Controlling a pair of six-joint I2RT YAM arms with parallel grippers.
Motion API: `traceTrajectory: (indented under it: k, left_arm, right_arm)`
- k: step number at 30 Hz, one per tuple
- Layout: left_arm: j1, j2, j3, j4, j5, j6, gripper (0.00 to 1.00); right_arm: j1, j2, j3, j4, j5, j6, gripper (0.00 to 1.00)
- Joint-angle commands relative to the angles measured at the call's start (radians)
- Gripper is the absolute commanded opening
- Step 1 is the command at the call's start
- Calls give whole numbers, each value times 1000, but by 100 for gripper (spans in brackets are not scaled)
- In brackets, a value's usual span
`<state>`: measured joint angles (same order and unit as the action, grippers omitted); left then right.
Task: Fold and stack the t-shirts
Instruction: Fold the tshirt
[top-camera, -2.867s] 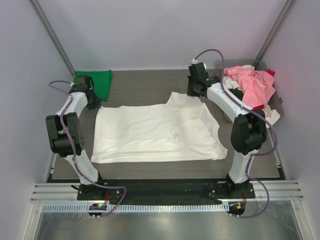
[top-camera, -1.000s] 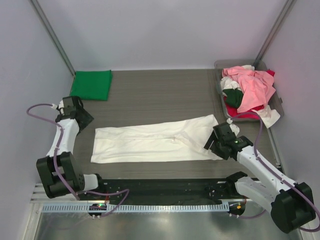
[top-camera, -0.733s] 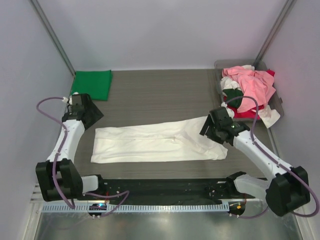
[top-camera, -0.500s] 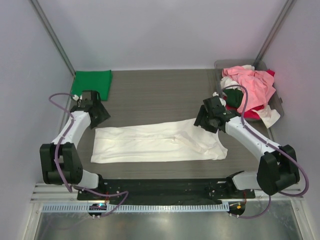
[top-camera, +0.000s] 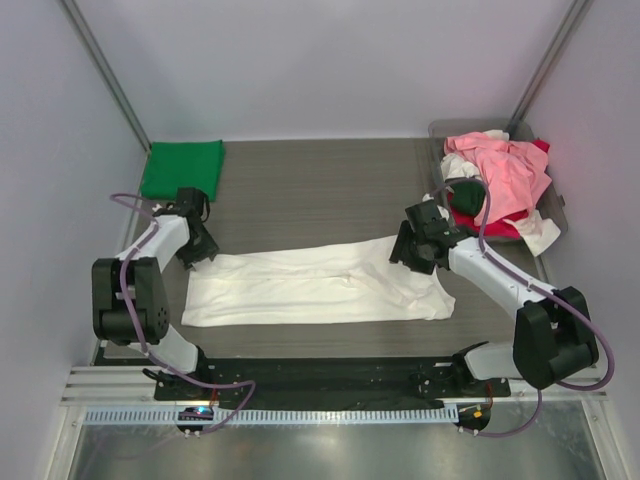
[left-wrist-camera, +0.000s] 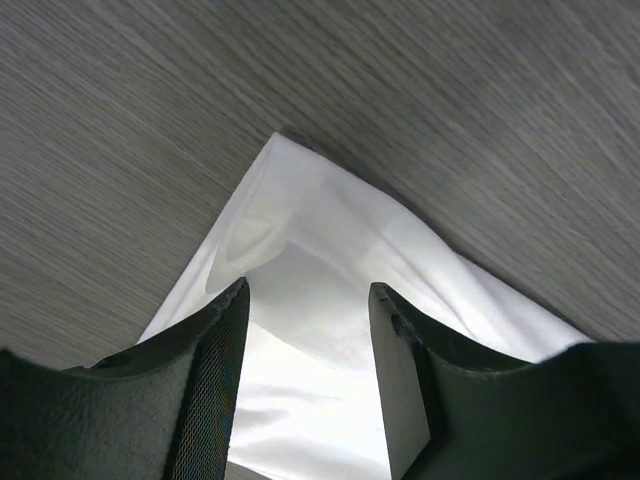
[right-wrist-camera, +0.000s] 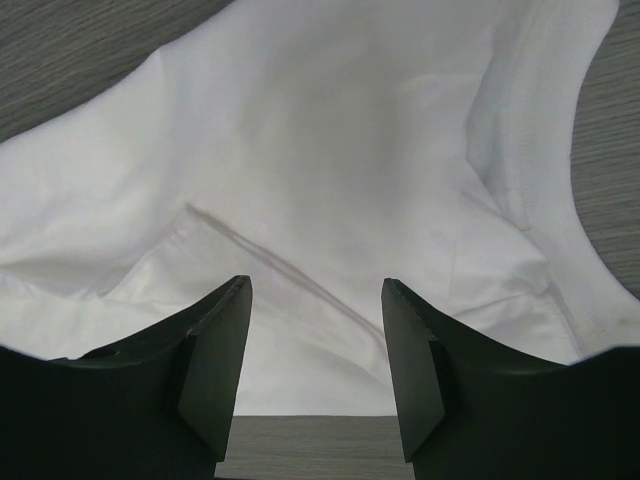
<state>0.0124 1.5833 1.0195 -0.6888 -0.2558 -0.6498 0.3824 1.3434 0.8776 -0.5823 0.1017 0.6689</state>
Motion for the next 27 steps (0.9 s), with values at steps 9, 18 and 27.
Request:
traceTrajectory:
  k: [9,18,27]
  left_arm:
    - [-3,64,27,-43,-53,-31,22]
    - [-3,-72,-1,-130,-94,-73,0]
    - [-3,-333,-162,-216,-163,-166,7]
  right_arm:
    - [3,-33,-35,45,0,-35,58]
    - [4,-64,-86,45,12,-34,56]
    - [6,-184,-226,27,33,11,52]
